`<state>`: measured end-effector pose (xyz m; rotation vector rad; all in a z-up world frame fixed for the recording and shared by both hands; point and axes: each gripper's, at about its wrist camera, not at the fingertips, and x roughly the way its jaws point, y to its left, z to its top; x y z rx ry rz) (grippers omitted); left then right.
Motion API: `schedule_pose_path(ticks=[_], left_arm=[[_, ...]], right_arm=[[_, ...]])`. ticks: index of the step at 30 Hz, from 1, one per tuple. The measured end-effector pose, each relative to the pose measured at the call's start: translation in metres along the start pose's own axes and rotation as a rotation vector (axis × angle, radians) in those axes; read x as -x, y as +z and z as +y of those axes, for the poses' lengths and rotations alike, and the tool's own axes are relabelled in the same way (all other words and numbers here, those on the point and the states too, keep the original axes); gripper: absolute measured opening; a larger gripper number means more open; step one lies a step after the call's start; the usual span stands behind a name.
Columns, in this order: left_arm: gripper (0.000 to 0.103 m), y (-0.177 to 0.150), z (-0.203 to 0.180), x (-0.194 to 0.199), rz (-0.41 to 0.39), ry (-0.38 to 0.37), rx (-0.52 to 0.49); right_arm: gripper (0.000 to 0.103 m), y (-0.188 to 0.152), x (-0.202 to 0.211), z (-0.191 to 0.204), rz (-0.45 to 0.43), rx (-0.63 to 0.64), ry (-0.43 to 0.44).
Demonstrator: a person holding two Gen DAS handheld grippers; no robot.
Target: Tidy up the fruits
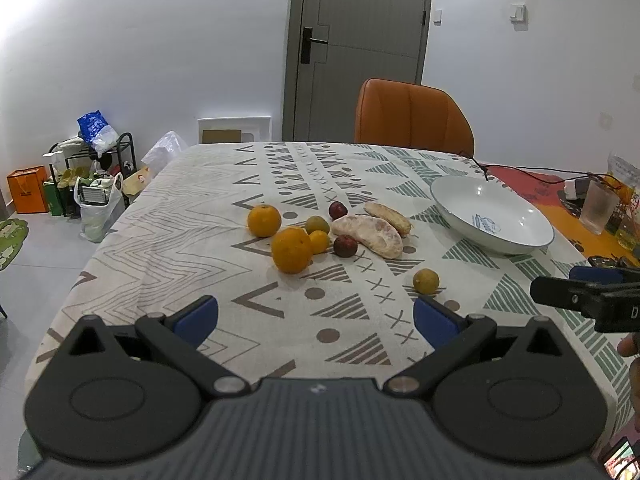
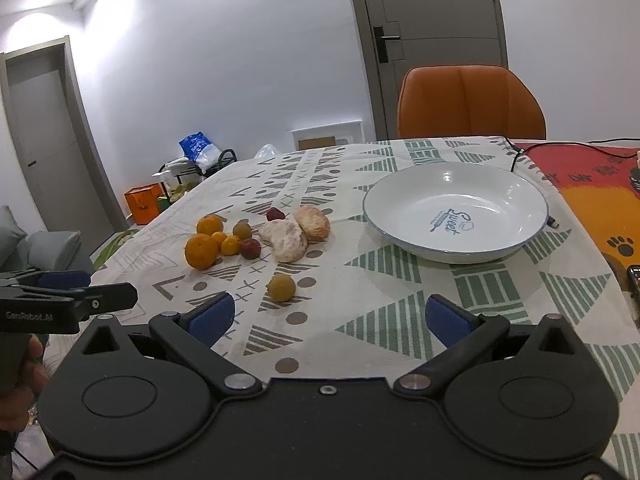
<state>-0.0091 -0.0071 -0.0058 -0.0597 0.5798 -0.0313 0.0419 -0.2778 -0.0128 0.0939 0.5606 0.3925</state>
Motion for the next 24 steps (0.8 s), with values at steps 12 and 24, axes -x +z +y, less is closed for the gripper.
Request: schedule_pose_path(ticks=[12,24], left_arm=[[0.103,0.002,0.0048,0.004,-0.018,0.008,0.023],[0.103,0.0024,0.0058,0.0046,-0.022,0.007,0.026]], right_arm=[[0.103,0.0019,-0.0012,0.0023,-0.005,0.011,0.008],[0.103,0.0022,0.0002,0.0029,-0.01,0.014,0.012]])
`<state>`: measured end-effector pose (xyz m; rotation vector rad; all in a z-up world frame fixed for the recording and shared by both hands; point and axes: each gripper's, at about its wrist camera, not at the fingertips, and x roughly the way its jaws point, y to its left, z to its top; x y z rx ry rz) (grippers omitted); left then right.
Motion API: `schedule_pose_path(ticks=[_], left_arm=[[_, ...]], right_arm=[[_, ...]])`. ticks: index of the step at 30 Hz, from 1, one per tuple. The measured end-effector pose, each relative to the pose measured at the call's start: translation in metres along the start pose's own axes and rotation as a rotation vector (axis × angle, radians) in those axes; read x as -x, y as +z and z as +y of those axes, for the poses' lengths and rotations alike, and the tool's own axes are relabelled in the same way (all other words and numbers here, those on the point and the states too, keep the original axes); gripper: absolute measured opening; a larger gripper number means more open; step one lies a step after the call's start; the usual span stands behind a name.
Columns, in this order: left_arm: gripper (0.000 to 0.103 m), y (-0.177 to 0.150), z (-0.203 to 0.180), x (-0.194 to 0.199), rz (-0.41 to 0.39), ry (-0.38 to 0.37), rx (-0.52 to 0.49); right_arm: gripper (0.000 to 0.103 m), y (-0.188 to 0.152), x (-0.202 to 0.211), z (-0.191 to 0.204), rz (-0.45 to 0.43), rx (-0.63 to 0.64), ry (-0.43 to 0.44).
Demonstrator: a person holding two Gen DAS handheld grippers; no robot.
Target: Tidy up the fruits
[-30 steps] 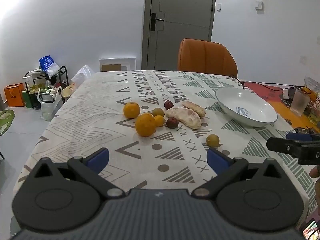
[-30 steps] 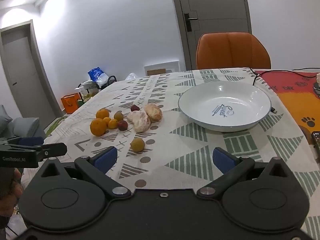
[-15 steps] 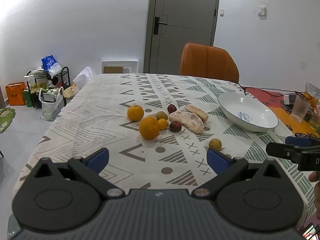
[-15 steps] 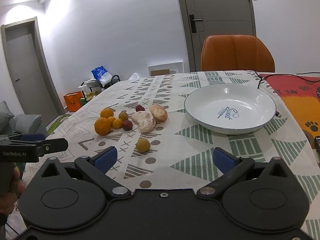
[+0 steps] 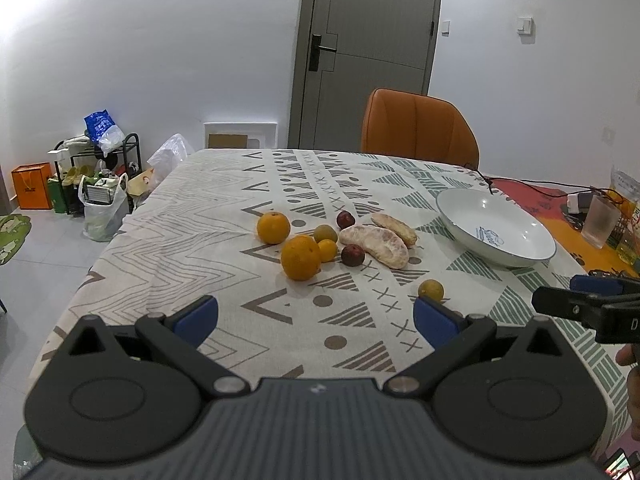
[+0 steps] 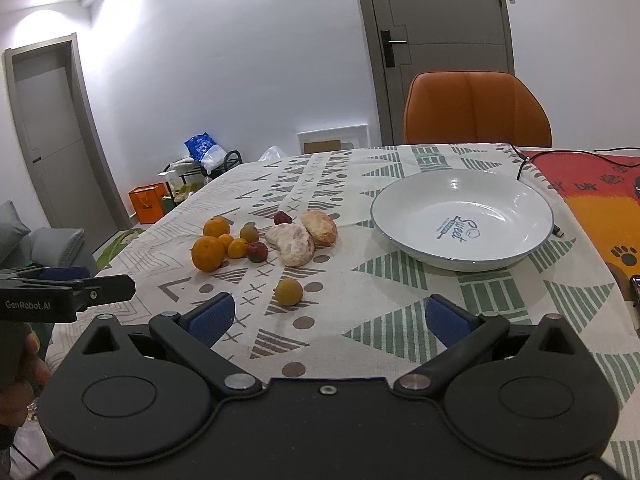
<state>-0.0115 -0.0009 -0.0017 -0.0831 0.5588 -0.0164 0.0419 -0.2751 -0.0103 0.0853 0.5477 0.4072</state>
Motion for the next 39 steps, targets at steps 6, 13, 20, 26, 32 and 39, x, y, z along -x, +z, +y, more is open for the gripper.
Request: schedule_pose_path(ticks=[6,13,20,26,32,39], left_arm=[[0.103,-0.0006,0.003,0.0017,-0.002,0.005,0.008],[0.103,-0.0008,0.0043,0.0014,-0.003,0.005,0.009],[0.103,-0.0006,0.0052,0.0017,-0.003,0.003,0.008],[0.103,-0.0005,0.0051,0.0017,-0.003,0.003,0.009],[0.103,-0.0002,0.0053,0.0015,-0.003,0.005,0.011],[0.103,0.0006,0.0066,0.0014,-0.006,0.007,0.011]], right_arm=[[0.103,-0.0001,-0.0011,-0.0001,0.004,-0.002,-0.002],[0.103,0.0001,-0.0013,-0.0002,0.004,-0.002,0.0],[0.103,-0.0002,-0.0014,0.0006,0.005,-0.002,-0.002],[0.103,-0.0007,-0.0023,0.0006,0.011,0.0,0.0],[0.103,-0.0013,-0.0033,0.0009,0.013,0.002,0.0],[0.103,-0.0017,-0.0064,0.0009,0.022,0.005,0.0]])
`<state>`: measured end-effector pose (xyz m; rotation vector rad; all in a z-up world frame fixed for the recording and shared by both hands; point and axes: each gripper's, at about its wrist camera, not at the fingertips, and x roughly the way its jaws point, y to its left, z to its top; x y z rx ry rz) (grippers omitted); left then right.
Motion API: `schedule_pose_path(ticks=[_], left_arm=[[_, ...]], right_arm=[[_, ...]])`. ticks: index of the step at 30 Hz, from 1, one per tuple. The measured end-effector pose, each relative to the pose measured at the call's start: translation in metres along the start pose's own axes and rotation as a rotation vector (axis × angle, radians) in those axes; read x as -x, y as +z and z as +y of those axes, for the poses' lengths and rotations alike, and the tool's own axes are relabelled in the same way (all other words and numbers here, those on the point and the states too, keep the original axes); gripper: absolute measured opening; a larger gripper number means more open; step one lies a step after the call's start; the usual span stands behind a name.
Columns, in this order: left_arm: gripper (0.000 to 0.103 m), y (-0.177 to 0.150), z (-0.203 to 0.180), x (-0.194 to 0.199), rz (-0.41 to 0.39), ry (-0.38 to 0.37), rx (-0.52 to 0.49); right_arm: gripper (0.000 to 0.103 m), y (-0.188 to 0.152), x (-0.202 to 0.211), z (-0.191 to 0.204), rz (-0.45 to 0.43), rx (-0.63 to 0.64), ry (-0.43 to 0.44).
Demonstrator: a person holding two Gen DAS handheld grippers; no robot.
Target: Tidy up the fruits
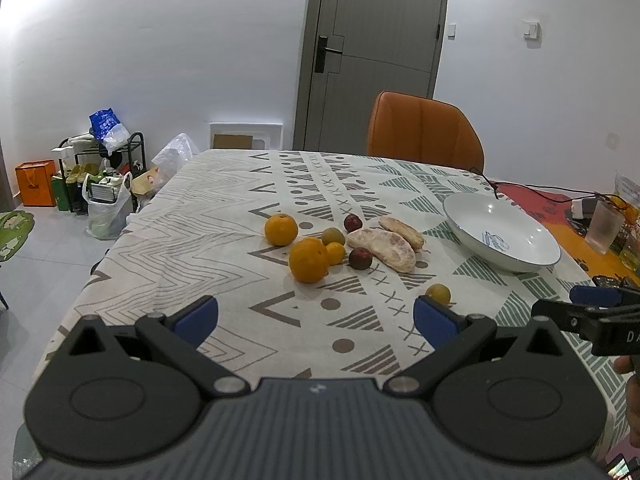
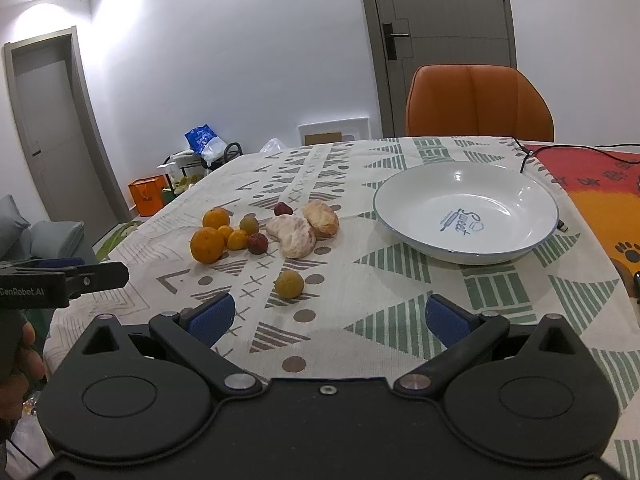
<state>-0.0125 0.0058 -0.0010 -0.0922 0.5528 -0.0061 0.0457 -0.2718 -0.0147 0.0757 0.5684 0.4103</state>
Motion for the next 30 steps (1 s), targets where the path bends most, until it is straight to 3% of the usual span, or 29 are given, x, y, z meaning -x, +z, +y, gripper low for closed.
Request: schedule_pose_path(ticks=[16,23,30], left_arm=[[0.101,-0.002,0.006,-0.019,-0.007,-0.006,0.013],[0.098,-0.004,0.012,-0.034,0.003,-0.006,0.025],[0.094,-0.002,0.017,-0.05,0.014,-0.003,0.05]], right_arm=[[0.101,-0.001,-0.017,0.007,-0.009,0.047,0.046],[0.08,-0.003,-0.039,0.005,0.034,0.023,0.082],[0.068,-0.003,-0.058,0.007,0.063,0.02,0.114]])
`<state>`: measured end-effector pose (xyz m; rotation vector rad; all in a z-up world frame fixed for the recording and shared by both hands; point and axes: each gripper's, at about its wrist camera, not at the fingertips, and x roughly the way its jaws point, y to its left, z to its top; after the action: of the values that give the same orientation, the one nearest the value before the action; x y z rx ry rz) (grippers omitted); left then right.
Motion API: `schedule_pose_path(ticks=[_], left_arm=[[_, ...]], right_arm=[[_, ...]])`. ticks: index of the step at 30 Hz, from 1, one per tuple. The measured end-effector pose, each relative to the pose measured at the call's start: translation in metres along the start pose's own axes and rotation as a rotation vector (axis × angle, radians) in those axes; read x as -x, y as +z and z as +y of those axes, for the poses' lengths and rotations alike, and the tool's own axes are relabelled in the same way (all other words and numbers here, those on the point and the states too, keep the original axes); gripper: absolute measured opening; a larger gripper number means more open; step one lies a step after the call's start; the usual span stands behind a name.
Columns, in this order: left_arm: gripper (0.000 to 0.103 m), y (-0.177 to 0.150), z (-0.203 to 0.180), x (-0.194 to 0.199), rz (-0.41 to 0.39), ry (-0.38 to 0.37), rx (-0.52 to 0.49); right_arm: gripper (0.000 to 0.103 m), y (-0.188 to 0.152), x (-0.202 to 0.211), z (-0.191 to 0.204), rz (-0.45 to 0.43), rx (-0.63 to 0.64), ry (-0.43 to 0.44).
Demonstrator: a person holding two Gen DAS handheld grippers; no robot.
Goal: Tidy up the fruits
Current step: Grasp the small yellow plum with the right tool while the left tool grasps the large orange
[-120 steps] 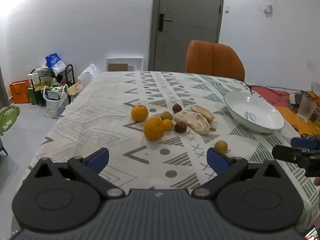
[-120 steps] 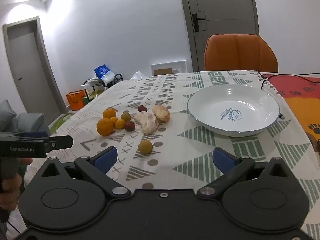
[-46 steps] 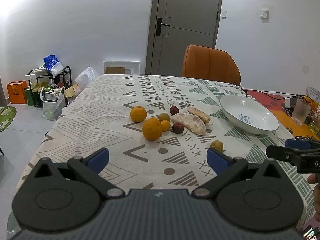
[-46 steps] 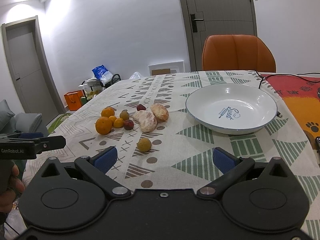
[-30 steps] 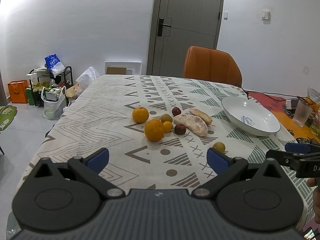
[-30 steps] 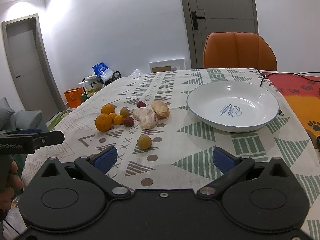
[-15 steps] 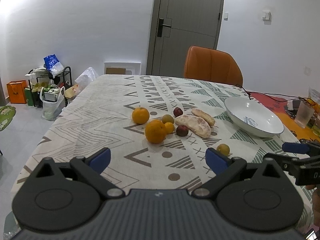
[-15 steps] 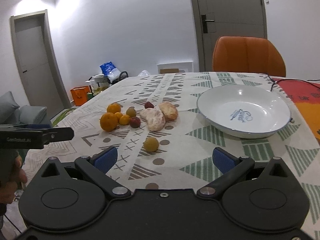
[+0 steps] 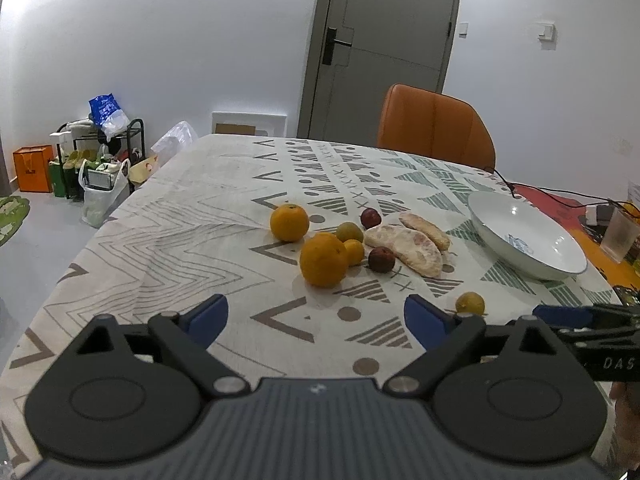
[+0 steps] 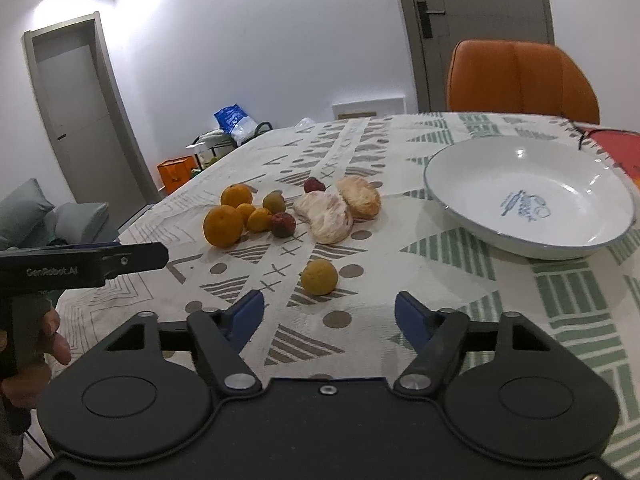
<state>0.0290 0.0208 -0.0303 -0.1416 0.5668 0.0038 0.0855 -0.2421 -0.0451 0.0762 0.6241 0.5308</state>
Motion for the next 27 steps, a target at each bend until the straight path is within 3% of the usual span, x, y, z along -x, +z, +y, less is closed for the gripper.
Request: schedule_pose_path(ticks=[6,16,19,22,27], left_arm=[[0.09,0.004,0.003,-0.016,0.011,-0.003,0.012],[0.079,0.011,0.005,-0.042,0.041,-0.006,0.029],[0.076,0.012,0.005,-0.049,0.046,-0.009,0.029],[0.075,0.014,0.006,-0.055,0.051,-0.015,0.031],[0.07,0.017,0.005,-0.066,0.056,-0.027,0.029]], right_arm=[[0.054,0.003,-0.017,-0.004,0.029,-0.028,0.024],[0.046,0.01,-0.036,-0.007,0.04,-0.039,0.038],[0.04,0.012,-0.04,-0.008,0.042,-0.04,0.045],[0.026,0.013,-0.045,-0.009,0.047,-0.04,0.063],[0.025,0.017,-0.047,-0.013,0.043,-0.056,0.07]])
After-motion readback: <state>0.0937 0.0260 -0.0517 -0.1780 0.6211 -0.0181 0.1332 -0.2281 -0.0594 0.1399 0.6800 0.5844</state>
